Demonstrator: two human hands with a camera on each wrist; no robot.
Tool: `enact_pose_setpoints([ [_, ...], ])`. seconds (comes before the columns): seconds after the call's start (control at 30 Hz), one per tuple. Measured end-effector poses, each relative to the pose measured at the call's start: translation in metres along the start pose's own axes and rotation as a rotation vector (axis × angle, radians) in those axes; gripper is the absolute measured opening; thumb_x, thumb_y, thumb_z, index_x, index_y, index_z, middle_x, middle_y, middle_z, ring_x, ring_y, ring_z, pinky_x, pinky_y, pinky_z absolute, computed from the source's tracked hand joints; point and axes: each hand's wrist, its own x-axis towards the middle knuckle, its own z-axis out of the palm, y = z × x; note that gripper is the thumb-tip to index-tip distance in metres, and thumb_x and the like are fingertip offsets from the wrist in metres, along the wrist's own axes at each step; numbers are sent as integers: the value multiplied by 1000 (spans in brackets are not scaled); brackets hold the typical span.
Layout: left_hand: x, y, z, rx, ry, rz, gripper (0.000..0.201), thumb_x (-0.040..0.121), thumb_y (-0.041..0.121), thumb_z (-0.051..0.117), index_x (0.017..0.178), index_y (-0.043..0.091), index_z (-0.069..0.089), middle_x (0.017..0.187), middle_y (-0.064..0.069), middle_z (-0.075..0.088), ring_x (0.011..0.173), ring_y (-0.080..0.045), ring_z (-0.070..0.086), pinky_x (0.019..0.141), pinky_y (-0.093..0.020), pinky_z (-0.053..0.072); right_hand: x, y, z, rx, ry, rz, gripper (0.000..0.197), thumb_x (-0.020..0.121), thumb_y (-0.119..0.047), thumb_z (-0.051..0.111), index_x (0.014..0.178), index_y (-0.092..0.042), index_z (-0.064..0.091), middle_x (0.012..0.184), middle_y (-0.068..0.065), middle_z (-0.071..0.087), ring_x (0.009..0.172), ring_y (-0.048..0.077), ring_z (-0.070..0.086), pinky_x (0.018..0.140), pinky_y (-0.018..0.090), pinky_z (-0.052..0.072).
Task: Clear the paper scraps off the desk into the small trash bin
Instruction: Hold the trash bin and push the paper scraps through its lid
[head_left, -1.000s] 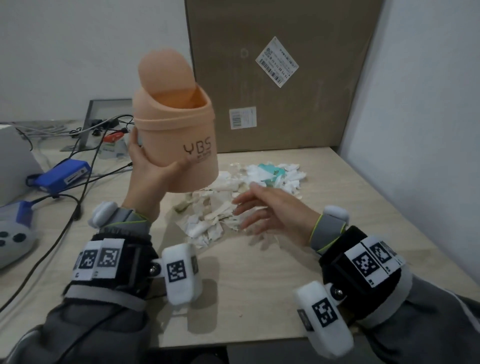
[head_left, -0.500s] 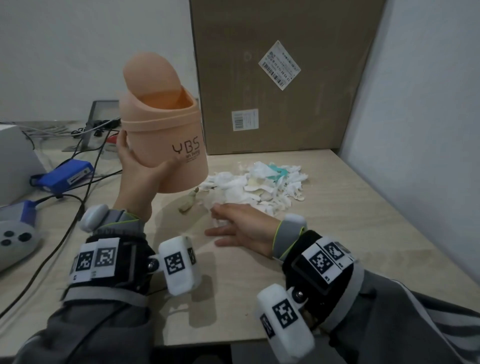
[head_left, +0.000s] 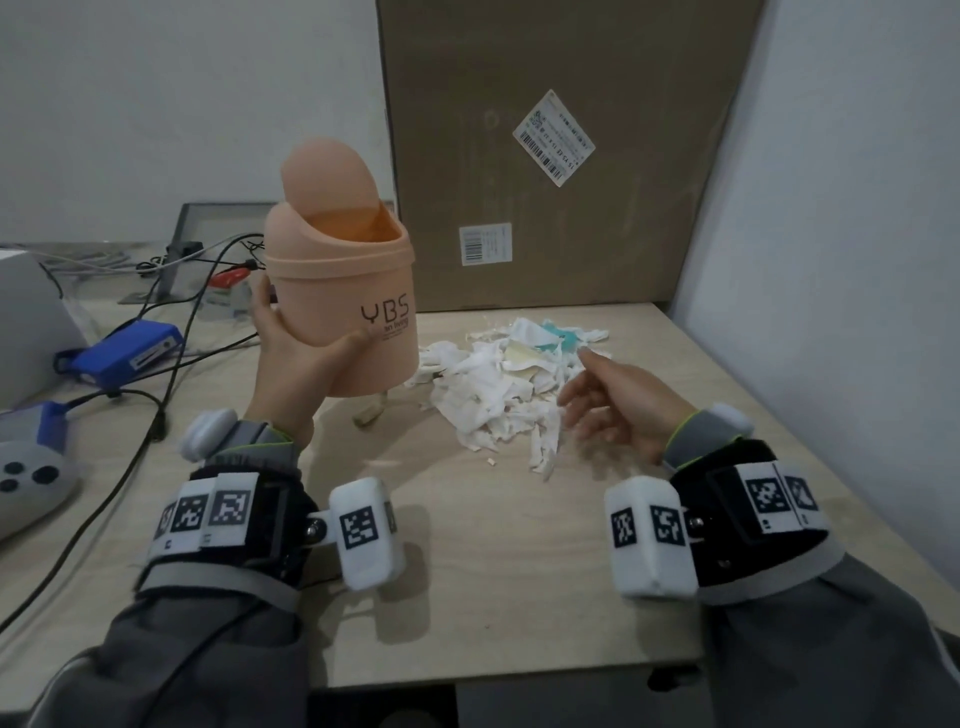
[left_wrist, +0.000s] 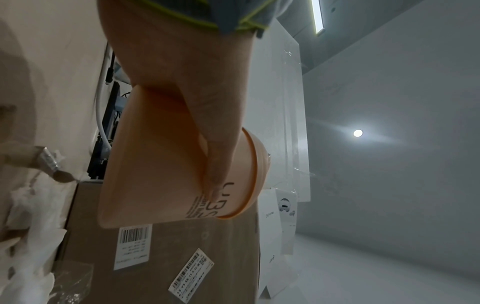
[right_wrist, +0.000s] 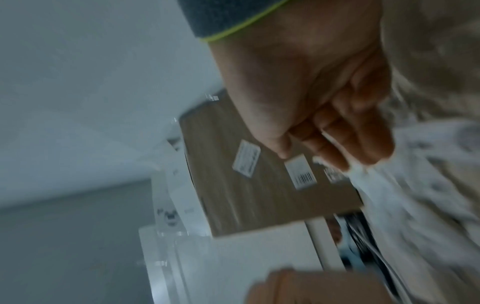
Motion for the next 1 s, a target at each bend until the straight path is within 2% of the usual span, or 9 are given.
enact_pose_setpoints([
  [0.1, 1, 0, -2, -10, 11, -13, 107, 75, 12, 80, 151, 31, 7, 133, 7, 42, 112, -5, 49, 89, -35, 46, 3, 5, -13, -188, 24, 94, 65, 94, -57, 30, 67, -7, 60, 51, 8, 61, 36, 16, 51, 32, 15, 26],
  [0.23, 0, 0, -2, -14, 3, -18, 107, 75, 12, 80, 151, 30, 7, 134, 6, 42, 115, -8, 49, 92, -38, 46, 6, 11, -10, -272, -25, 144, 65, 93, -58, 30, 71, -6, 61, 59, 10, 63, 44, 18, 60, 39, 18, 36],
  [0.43, -1, -2, 2, 4, -5, -2, 102, 75, 7, 78, 149, 28, 10, 119, 15, 43, 103, 4, 48, 75, -20, 45, 16, 16, 8, -144, -50, -58, 46, 97, -44, 39, 80, -8, 64, 83, 9, 66, 75, 19, 63, 59, 24, 49],
  [0.57, -3, -1, 4, 21, -18, -9, 106, 74, 10, 80, 150, 28, 8, 128, 8, 41, 104, 4, 47, 75, -20, 44, 11, 17, 17, -300, 135, -290, 34, 92, -35, 53, 70, -11, 59, 70, 4, 63, 56, 14, 60, 48, 23, 45],
  [0.67, -4, -1, 7, 52, -33, -1, 110, 72, 13, 82, 151, 27, 6, 133, 6, 39, 112, -8, 49, 83, -27, 45, 13, 17, 15, -481, 271, -500, 21, 84, -37, 64, 86, -17, 60, 86, -3, 60, 66, 11, 57, 65, 26, 48],
  [0.73, -5, -1, 9, 69, -49, -11, 112, 71, 13, 83, 152, 28, 6, 134, 3, 40, 116, -14, 48, 90, -35, 45, 13, 19, 13, -694, 217, -495, 41, 76, -49, 69, 109, -28, 58, 111, -7, 52, 92, 12, 56, 82, 29, 48],
  [0.83, -6, -1, 14, 98, -83, -23, 113, 70, 12, 83, 151, 28, 6, 130, 5, 43, 112, -10, 50, 91, -38, 45, 16, 23, 12, -1010, 94, -381, 71, 69, -58, 70, 132, -34, 46, 143, -4, 34, 130, 20, 35, 106, 38, 36],
  [0.9, -8, -1, 16, 114, -107, -18, 113, 71, 11, 83, 151, 28, 6, 128, 5, 43, 111, -9, 51, 91, -38, 46, 19, 25, 12, -1101, 59, -343, 70, 74, -54, 69, 136, -31, 44, 146, -1, 34, 133, 22, 33, 109, 38, 33],
  [1.0, -10, -1, 21, 133, -137, -19, 118, 68, 15, 86, 152, 29, 4, 130, 5, 42, 116, -16, 49, 88, -38, 47, 20, 25, 13, -1009, 61, -326, 53, 79, -39, 69, 128, -25, 54, 134, 2, 52, 120, 19, 49, 101, 30, 39],
])
